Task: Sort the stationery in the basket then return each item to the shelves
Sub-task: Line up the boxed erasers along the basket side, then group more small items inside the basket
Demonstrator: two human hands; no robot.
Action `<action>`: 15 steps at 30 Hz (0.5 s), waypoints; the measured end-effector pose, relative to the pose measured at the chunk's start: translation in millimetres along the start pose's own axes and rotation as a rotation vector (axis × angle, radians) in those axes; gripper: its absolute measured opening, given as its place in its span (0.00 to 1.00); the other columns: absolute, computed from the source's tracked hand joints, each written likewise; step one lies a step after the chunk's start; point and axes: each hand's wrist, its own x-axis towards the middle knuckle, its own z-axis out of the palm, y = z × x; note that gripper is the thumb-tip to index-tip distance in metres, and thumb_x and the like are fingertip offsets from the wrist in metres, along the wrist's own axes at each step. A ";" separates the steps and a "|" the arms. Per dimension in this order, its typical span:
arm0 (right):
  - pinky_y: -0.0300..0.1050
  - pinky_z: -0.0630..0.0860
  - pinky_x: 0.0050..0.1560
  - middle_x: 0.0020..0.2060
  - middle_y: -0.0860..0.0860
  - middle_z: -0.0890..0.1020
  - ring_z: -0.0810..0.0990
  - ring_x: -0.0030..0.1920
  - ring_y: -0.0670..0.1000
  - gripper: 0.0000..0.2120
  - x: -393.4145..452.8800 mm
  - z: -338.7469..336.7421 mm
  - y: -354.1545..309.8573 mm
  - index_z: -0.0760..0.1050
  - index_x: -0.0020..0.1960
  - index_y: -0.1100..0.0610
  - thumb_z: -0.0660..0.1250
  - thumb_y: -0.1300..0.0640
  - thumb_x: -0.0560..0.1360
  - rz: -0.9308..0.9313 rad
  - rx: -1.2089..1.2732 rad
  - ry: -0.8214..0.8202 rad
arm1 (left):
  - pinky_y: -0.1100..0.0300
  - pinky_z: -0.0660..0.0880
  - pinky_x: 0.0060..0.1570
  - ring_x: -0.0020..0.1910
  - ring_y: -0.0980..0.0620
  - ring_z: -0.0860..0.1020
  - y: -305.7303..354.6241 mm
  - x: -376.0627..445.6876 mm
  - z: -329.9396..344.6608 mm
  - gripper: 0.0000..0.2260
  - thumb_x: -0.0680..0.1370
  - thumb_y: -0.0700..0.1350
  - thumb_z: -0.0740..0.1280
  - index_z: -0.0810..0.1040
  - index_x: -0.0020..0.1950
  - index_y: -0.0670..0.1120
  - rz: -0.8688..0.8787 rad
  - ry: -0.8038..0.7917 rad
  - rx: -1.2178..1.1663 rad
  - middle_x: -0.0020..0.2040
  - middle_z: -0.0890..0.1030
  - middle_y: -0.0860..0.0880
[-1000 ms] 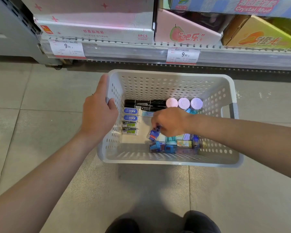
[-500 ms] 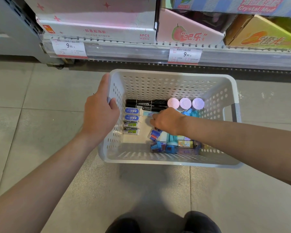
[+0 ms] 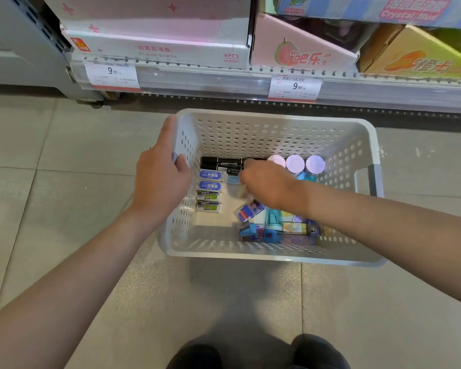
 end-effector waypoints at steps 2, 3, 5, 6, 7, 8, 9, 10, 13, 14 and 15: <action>0.45 0.74 0.48 0.53 0.59 0.81 0.79 0.52 0.55 0.11 6.1 6.6 -7.9 0.78 0.55 0.65 0.62 0.61 0.77 0.128 0.367 -0.075 | 0.62 0.67 0.31 0.30 0.55 0.71 0.1 -0.3 0.4 0.28 0.79 0.37 0.61 0.57 0.77 0.48 0.004 0.000 0.002 0.32 0.71 0.50; 0.44 0.75 0.49 0.52 0.59 0.82 0.80 0.48 0.54 0.12 8.5 12.8 -14.5 0.79 0.54 0.65 0.63 0.59 0.77 0.181 0.524 -0.193 | 0.60 0.69 0.32 0.31 0.55 0.72 -0.3 -0.3 0.3 0.28 0.79 0.37 0.61 0.57 0.77 0.49 0.003 -0.002 -0.002 0.33 0.72 0.49; 0.44 0.77 0.54 0.48 0.58 0.83 0.79 0.41 0.50 0.13 13.1 25.9 -29.6 0.79 0.56 0.67 0.65 0.60 0.77 0.268 0.760 -0.383 | 0.57 0.72 0.35 0.32 0.52 0.73 -0.5 -0.4 -0.1 0.28 0.79 0.37 0.61 0.57 0.77 0.49 0.000 -0.005 -0.006 0.37 0.75 0.45; 0.44 0.77 0.56 0.48 0.57 0.83 0.79 0.40 0.49 0.13 14.5 30.9 -35.6 0.78 0.57 0.67 0.67 0.61 0.75 0.316 0.828 -0.416 | 0.57 0.72 0.35 0.32 0.52 0.73 -0.7 -0.3 0.1 0.28 0.79 0.37 0.61 0.57 0.77 0.49 0.001 -0.006 -0.001 0.37 0.75 0.45; 0.45 0.78 0.56 0.48 0.57 0.83 0.79 0.40 0.49 0.14 16.7 36.4 -40.6 0.77 0.57 0.67 0.68 0.61 0.74 0.364 0.874 -0.417 | 0.59 0.70 0.34 0.32 0.53 0.73 -0.5 -0.3 0.4 0.28 0.79 0.37 0.61 0.57 0.77 0.49 -0.001 -0.005 0.002 0.37 0.75 0.46; 0.45 0.80 0.51 0.47 0.56 0.83 0.79 0.42 0.50 0.12 19.9 40.5 -44.3 0.77 0.54 0.65 0.70 0.61 0.73 0.389 0.868 -0.394 | 0.60 0.69 0.34 0.32 0.53 0.72 -0.3 -0.1 0.4 0.28 0.79 0.37 0.61 0.57 0.77 0.49 -0.004 -0.004 0.003 0.36 0.74 0.46; 0.43 0.80 0.43 0.44 0.54 0.82 0.78 0.42 0.50 0.07 22.6 42.3 -46.8 0.76 0.47 0.63 0.70 0.61 0.71 0.384 0.805 -0.358 | 0.61 0.68 0.33 0.32 0.52 0.73 0.1 -0.2 0.3 0.28 0.79 0.37 0.61 0.57 0.77 0.49 -0.006 -0.004 0.004 0.36 0.74 0.46; 0.41 0.76 0.34 0.39 0.53 0.79 0.77 0.42 0.50 0.08 24.9 42.4 -49.2 0.73 0.40 0.60 0.71 0.59 0.70 0.379 0.722 -0.311 | 0.61 0.68 0.33 0.32 0.51 0.73 0.4 -0.1 0.1 0.28 0.79 0.37 0.61 0.57 0.77 0.49 -0.007 -0.005 0.005 0.37 0.74 0.45; 0.39 0.71 0.33 0.44 0.54 0.78 0.77 0.46 0.52 0.14 28.1 44.4 -54.2 0.72 0.47 0.62 0.72 0.57 0.68 0.411 0.650 -0.173 | 0.61 0.69 0.32 0.32 0.53 0.72 0.5 0.2 -0.7 0.28 0.79 0.37 0.61 0.57 0.77 0.49 -0.010 -0.005 0.006 0.39 0.76 0.43; 0.40 0.73 0.39 0.50 0.55 0.78 0.78 0.51 0.53 0.20 29.9 47.4 -55.1 0.70 0.55 0.64 0.73 0.57 0.69 0.448 0.683 -0.141 | 0.61 0.69 0.33 0.32 0.53 0.72 1.2 0.0 -0.7 0.28 0.79 0.37 0.61 0.57 0.77 0.49 -0.010 -0.005 0.007 0.39 0.76 0.43; 0.42 0.74 0.45 0.55 0.56 0.77 0.77 0.55 0.54 0.23 29.9 48.8 -55.6 0.68 0.60 0.64 0.72 0.58 0.70 0.485 0.716 -0.094 | 0.63 0.68 0.32 0.32 0.54 0.72 1.7 -0.4 -0.6 0.28 0.79 0.37 0.61 0.57 0.77 0.49 -0.010 -0.004 0.008 0.40 0.75 0.44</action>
